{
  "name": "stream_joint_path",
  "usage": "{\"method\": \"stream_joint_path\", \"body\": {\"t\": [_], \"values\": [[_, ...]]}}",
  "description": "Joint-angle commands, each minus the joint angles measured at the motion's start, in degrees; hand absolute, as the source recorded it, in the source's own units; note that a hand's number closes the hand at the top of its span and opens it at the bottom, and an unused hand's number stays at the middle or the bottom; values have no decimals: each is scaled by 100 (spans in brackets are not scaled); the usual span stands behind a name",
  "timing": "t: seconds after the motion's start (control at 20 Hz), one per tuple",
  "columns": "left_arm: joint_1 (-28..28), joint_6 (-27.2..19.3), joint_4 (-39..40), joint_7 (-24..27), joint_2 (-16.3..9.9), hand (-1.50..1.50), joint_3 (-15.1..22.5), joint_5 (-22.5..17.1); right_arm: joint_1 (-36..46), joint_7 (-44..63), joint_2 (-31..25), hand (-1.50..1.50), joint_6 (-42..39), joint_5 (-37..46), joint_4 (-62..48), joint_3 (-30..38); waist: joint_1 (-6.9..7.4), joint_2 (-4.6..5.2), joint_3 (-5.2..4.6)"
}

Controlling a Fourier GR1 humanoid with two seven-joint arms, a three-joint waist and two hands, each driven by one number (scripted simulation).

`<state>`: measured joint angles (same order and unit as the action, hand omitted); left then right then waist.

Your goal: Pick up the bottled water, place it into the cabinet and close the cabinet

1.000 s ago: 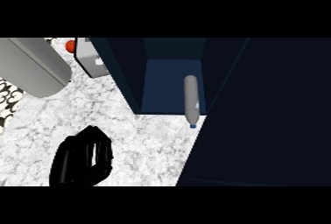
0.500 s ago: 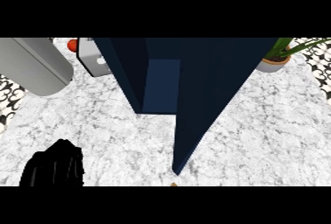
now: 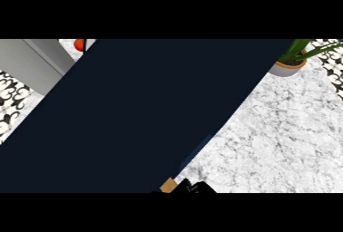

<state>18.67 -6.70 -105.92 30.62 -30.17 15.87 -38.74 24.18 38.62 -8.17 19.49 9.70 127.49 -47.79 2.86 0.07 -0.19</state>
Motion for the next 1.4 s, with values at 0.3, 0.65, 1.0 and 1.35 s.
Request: {"method": "stream_joint_path", "body": {"t": [0.3,0.65,1.0,1.35], "values": [[421,886,212,191,-421,150,-753,-446,1767,-841,807,150,-116,-1916,-2984,1873,-35,43,17],[638,784,-350,-152,-465,150,-939,-550,2141,-2009,632,150,-1550,-2636,-4930,3088,-104,32,24],[423,1059,349,220,-152,150,-758,-141,2871,-2724,419,150,-2187,-2724,-6531,3792,-104,82,15],[377,1048,4,-2,-329,150,-945,-295,2980,-3088,53,150,-2548,-2760,-6987,3926,-22,110,19]]}}
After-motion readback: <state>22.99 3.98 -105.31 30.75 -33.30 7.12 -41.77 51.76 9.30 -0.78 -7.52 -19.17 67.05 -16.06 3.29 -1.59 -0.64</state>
